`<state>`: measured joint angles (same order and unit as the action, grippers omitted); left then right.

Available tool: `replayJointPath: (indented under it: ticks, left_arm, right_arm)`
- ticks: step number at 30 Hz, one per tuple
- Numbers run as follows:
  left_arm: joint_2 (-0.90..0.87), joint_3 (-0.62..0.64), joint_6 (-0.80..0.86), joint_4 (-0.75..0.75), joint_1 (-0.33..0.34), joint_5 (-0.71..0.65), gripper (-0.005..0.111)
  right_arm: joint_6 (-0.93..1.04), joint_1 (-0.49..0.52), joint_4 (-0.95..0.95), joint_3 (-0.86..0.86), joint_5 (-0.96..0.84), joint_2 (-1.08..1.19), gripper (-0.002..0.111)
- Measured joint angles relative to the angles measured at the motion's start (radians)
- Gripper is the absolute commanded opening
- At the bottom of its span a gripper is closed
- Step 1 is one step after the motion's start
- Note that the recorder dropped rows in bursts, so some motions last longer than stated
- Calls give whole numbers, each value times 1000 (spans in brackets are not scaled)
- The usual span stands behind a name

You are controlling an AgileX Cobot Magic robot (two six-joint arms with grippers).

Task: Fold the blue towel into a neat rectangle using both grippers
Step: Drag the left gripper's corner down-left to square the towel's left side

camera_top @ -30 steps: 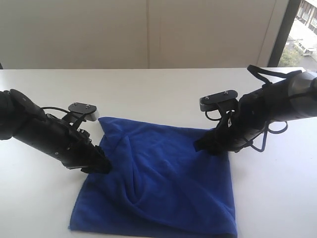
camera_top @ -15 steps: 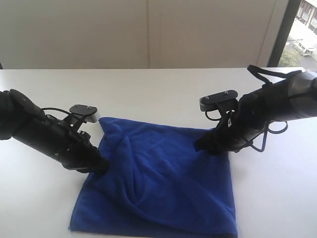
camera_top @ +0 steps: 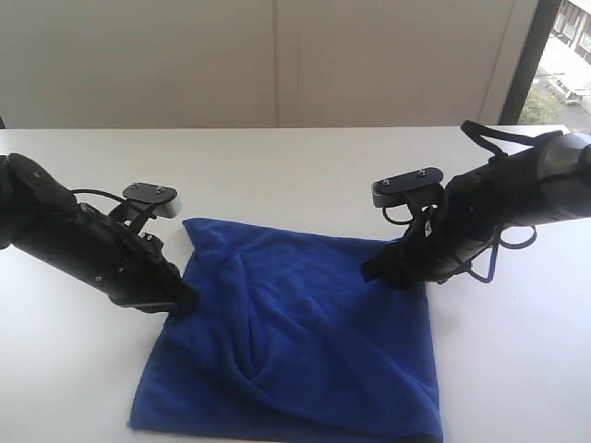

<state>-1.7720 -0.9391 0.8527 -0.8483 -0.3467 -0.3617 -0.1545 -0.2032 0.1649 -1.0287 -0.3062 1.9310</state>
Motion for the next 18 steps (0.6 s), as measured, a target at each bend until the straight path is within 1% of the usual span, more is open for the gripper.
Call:
replayJointPath:
  ticks: [4,6,12,18]
  left_arm:
    - [17,4,-180,169,0,-61,0]
    - [18,13,-231,218,0,-92,0]
    - [18,29,-302,259,0,-186,0]
    - [56,29,-330,273,0,-230,0]
  right_arm:
    - [0,0,0,0,0,0,54]
    - [0,0,0,0,2,0,54]
    - [0,0,0,0,2,0,54]
    - [0,0,0,0,7,0,54]
